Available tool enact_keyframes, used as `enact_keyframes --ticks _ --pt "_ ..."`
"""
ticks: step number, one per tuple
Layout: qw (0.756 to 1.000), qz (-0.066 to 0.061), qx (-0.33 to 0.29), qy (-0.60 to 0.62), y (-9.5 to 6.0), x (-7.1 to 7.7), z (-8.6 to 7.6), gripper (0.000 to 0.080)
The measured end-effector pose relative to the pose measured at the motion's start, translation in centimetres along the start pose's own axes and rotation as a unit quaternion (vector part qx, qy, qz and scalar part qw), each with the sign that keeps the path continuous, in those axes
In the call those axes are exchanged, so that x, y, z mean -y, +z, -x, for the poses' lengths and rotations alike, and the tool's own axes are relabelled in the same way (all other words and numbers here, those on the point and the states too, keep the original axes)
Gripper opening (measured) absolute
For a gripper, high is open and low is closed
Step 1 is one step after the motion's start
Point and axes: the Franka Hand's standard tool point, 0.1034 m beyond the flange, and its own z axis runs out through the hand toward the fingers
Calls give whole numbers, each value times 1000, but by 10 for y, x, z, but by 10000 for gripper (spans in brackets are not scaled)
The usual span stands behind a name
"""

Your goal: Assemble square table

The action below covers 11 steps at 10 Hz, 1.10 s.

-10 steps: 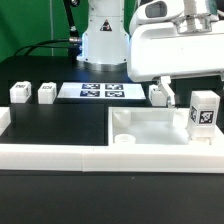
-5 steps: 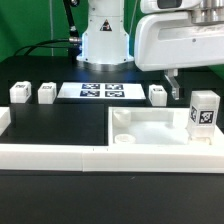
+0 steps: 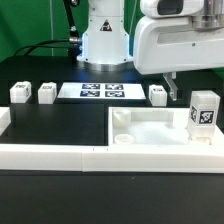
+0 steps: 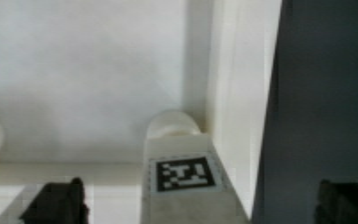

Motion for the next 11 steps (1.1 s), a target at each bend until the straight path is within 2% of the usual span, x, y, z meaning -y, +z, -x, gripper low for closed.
enact_keyframes --ticks 1,2,7,8,9,10,11 --pt "1000 5 1 -1 1 -5 -11 649" --pt "1000 6 0 0 4 -6 -15 649" --pt "1000 6 3 2 11 -4 -14 649" --pt "1000 6 3 8 11 -4 -14 517" --pt "1000 6 3 8 11 -4 -14 517" --pt "1000 5 3 27 11 -4 -14 369" --pt "998 5 3 63 11 -4 -14 291"
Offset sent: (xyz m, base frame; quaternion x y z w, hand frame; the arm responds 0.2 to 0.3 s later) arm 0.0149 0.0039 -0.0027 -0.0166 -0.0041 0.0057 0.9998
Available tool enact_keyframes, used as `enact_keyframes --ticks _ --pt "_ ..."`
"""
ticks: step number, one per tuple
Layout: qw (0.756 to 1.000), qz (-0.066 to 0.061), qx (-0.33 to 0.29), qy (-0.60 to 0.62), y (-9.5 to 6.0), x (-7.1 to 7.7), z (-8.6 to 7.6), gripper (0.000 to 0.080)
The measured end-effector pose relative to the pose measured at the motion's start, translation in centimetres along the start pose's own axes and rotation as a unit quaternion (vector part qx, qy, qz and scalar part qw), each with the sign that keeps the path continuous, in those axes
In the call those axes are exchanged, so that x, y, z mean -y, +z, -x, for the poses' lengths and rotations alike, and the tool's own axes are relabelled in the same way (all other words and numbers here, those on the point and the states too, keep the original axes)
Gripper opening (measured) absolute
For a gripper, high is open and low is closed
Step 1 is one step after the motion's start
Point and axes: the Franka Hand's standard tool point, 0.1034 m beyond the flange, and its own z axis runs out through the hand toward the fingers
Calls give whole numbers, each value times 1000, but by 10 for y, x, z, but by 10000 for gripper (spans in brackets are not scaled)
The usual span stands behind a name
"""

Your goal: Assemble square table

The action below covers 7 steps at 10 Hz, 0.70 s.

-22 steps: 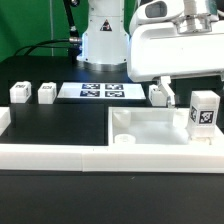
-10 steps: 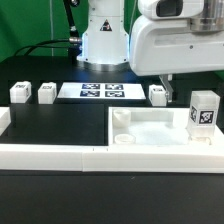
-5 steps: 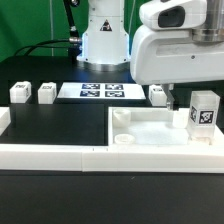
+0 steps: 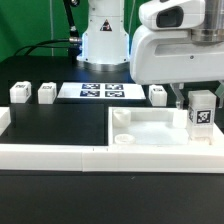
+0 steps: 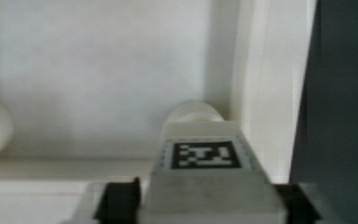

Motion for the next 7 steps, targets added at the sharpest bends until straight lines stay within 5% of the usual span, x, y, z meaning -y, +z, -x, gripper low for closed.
enact_keyframes --ticks 5,7 --pt "986 0 0 166 0 1 0 291" --pt "961 -9 -12 278 2 5 -1 291"
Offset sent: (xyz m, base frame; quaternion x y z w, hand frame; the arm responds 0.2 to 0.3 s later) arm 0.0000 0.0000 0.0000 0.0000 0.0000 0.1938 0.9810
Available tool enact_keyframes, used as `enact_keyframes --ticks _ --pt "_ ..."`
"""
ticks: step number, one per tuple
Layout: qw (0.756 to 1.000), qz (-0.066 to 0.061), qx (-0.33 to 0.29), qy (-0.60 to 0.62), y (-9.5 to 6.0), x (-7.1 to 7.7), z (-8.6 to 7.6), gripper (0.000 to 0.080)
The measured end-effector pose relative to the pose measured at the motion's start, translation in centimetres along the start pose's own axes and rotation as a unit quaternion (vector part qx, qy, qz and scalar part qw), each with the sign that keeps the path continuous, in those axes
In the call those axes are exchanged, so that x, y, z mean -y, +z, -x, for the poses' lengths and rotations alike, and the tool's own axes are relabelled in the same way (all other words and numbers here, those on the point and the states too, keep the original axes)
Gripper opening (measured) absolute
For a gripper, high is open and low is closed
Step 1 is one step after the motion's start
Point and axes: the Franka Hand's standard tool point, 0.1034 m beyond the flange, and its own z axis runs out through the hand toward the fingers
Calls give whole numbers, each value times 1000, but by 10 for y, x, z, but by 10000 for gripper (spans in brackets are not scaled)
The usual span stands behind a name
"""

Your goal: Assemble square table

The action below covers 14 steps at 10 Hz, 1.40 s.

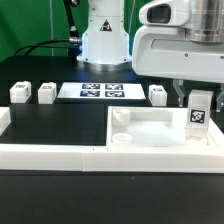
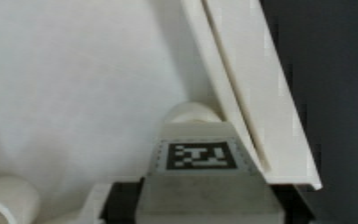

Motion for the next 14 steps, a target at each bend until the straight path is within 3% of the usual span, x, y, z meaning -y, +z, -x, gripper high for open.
enact_keyframes --ticks 3,6,7,9,10,11,12,13,14 --pt "982 -6 4 191 1 4 3 291" --pt "942 -38 11 333 2 3 0 291" --pt "916 -48 16 397 2 3 0 291" --pt "903 -52 19 427 2 4 0 291" --pt "914 -52 18 402 3 3 1 291" --pt "915 -51 18 400 3 4 1 497" --pt "945 -54 12 321 4 2 1 599" --pt "977 -56 -6 206 4 3 2 599" --pt "985 -57 -10 162 2 5 7 639"
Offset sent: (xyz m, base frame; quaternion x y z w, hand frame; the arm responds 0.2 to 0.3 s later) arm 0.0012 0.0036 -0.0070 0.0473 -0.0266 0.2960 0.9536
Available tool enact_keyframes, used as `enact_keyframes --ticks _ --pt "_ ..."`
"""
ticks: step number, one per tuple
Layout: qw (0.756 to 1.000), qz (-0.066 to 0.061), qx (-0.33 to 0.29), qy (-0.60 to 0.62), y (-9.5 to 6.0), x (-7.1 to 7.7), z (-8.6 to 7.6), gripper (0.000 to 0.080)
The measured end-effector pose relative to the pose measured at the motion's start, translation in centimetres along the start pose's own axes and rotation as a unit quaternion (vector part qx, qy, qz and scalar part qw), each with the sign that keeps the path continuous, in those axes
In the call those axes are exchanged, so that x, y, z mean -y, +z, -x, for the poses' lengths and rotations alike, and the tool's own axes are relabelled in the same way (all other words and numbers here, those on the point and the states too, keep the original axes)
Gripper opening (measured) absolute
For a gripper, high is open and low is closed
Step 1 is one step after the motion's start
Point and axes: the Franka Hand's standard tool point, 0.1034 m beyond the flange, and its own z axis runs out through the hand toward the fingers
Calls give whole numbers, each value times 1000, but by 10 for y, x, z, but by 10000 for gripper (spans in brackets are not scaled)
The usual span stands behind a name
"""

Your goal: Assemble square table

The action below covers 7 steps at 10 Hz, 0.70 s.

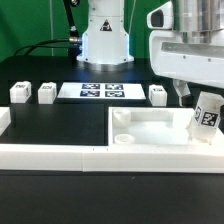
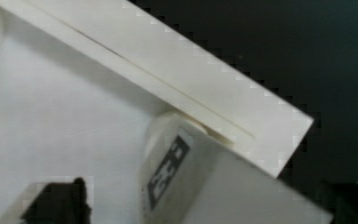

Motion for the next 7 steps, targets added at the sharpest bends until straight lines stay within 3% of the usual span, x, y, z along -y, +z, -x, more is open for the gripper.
enact_keyframes --ticks 3,4,5,6,7 --pt "994 2 0 -110 2 -1 -2 649" --pt "982 23 -4 -189 3 -2 3 649" --pt "959 36 -9 -281 3 -1 3 649" --pt "938 40 -10 -344 2 -2 0 649" --pt "942 40 -11 -334 3 -1 1 649"
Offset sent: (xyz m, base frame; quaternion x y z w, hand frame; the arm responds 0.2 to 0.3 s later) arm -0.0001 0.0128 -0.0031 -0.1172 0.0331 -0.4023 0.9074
